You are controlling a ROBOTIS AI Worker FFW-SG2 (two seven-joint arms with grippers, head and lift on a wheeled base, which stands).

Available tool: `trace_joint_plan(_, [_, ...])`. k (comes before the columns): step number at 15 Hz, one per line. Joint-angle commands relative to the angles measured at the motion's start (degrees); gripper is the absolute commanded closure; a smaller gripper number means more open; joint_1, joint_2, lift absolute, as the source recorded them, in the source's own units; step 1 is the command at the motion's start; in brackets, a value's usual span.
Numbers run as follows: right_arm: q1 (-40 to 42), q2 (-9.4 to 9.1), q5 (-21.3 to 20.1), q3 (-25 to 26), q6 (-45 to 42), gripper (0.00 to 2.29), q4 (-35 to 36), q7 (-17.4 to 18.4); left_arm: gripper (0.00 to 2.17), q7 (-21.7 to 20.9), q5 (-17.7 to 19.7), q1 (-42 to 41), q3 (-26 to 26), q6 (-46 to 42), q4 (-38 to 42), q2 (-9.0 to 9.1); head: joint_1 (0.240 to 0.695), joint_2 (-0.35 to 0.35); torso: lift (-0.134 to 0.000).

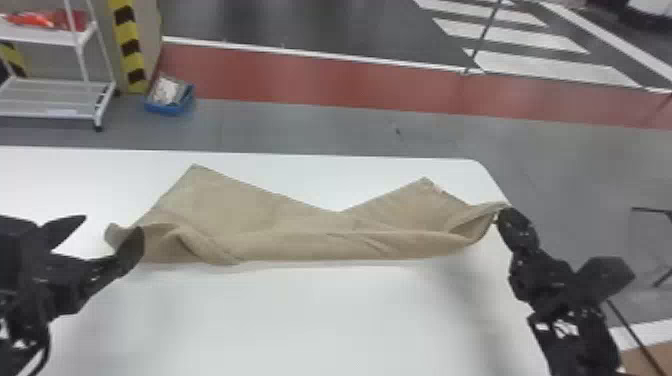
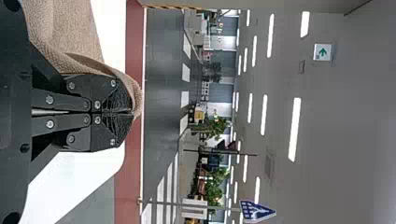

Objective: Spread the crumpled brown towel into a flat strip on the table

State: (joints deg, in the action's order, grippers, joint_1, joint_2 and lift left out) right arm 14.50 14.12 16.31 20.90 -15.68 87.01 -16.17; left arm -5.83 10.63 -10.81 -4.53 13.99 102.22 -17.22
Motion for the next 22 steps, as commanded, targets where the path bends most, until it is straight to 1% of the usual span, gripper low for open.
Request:
trace_joint_plan(1, [-0.2,-0.06,0.0,-0.2,0.0,1.77,0.0,0.0,0.36,-1.0,0.0,0.4,0.1,0.0,-0.5,0.00,0.695,-0.246,-0.124])
trace_joint_plan(2, [-0.2,-0.06,0.0,-0.2,0.0,1.77,0.0,0.0,0.52,-1.4,0.0,0.4,0.2,0.0,-0.5,0.00,0.695,-0.247,-0.124])
trace_joint_plan(3, [-0.2,-0.06,0.0,-0.2,0.0,1.77,0.0,0.0,0.80,-1.4,0.0,0.3,0.4,-0.1,-0.4,-0.18,0.695,-0.247,-0.124])
trace_joint_plan(4, [-0.3,-0.06,0.0,-0.2,0.0,1.77,0.0,0.0,1.19,-1.4,0.0,0.1,0.5,-0.1,-0.3,-0.27,0.695,-0.246,-0.124])
trace_joint_plan(5, [-0.3,-0.06,0.0,-0.1,0.0,1.77,0.0,0.0,1.48,-1.8,0.0,-0.1,0.7,-0.1,0.1,-0.35,0.695,-0.244,-0.124])
trace_joint_plan(6, [-0.3,0.03,0.1,0.0,0.0,1.77,0.2,0.0,1.48,-2.5,0.1,-0.6,1.1,-0.1,0.5,-0.44,0.695,-0.243,-0.124])
trace_joint_plan(7, [-0.3,-0.06,0.2,0.1,0.0,1.77,0.6,0.0,1.48,-2.2,0.2,-0.9,1.1,-0.1,0.9,-0.44,0.695,-0.243,-0.124])
trace_joint_plan(8, [-0.3,-0.06,0.3,0.1,0.0,1.77,0.7,0.0,1.25,-0.3,0.3,-1.0,1.0,-0.3,1.0,-0.44,0.695,-0.244,-0.124])
trace_joint_plan(9, [-0.3,-0.06,0.3,0.2,0.0,1.77,0.8,0.0,0.82,-0.7,0.3,-1.1,1.0,-0.5,1.1,-0.44,0.695,-0.244,-0.124])
trace_joint_plan(10, [-0.3,-0.06,0.3,0.3,0.0,1.77,0.8,0.0,0.68,-2.3,1.1,-1.1,1.6,-0.5,1.1,-0.53,0.695,-0.241,-0.124])
trace_joint_plan(11, [-0.3,-0.06,0.3,0.3,0.0,1.77,0.8,0.0,0.62,-3.5,3.0,-1.2,2.4,-0.5,1.0,-0.62,0.695,-0.241,-0.124])
trace_joint_plan(12, [-0.3,-0.06,0.3,0.3,0.0,1.77,0.8,0.0,0.56,-4.8,4.0,-1.3,3.0,-0.5,0.9,-0.79,0.695,-0.244,-0.124])
trace_joint_plan(13, [-0.2,-0.06,0.3,0.3,0.0,1.77,0.8,0.0,0.55,-6.2,4.8,-1.4,3.6,-0.5,0.6,-0.79,0.695,-0.245,-0.124])
trace_joint_plan(14, [-0.2,-0.06,0.3,0.4,0.0,1.77,0.8,0.0,0.44,-7.5,5.0,-1.4,4.0,-0.5,0.3,-0.88,0.695,-0.245,-0.124])
trace_joint_plan(18, [0.0,-0.15,0.3,0.1,0.0,1.77,1.4,0.0,0.44,-10.1,4.4,-0.6,3.9,-0.3,-2.1,-0.79,0.695,-0.242,-0.124])
trace_joint_plan(21, [0.3,-0.24,0.2,0.5,0.0,1.77,1.5,0.0,0.46,-10.3,4.0,-0.1,3.6,-0.5,-3.3,-0.71,0.695,-0.241,-0.124])
trace_joint_plan(22, [0.4,-0.24,0.2,0.5,0.0,1.77,1.8,0.0,0.68,-10.4,4.0,-0.1,3.5,-0.5,-3.3,-0.71,0.695,-0.241,-0.124])
